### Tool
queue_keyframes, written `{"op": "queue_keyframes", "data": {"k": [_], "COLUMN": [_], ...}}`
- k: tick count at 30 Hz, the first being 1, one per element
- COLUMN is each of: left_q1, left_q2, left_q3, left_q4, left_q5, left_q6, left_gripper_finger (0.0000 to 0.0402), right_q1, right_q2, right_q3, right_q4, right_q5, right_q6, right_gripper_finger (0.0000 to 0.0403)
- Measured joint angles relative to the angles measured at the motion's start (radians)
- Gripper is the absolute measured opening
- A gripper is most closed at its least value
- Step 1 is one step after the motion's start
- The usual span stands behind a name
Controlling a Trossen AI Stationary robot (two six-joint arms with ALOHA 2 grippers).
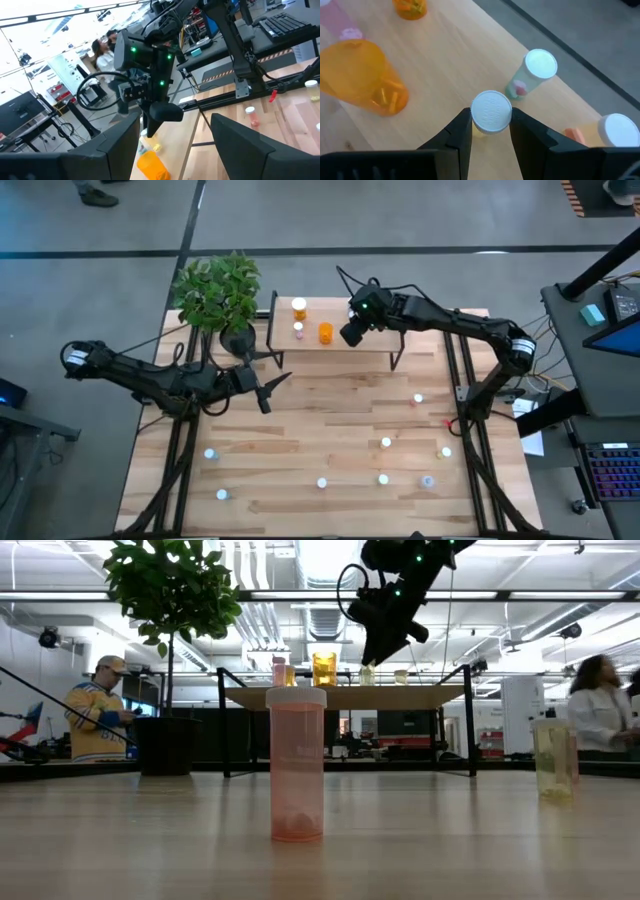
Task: Pick and place medicine bottles onto shelf by color
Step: Put the yellow pill bottle on the shelf
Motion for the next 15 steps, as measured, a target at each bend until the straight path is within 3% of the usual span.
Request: {"op": "queue_keyframes", "data": {"k": [15], "left_q1": [0.000], "left_q2": [0.000], "left_q3": [0.000], "left_q4": [0.000], "left_q5": [0.000], "left_q6": [0.005], "left_gripper_finger": [0.0228], "right_q1": [-0.001], "right_q2": [0.019], "right_q3": [0.000], "right_q4": [-0.002], "right_q5": [0.022], "right_q6": [0.018], "right_gripper_finger": [0.0119]}}
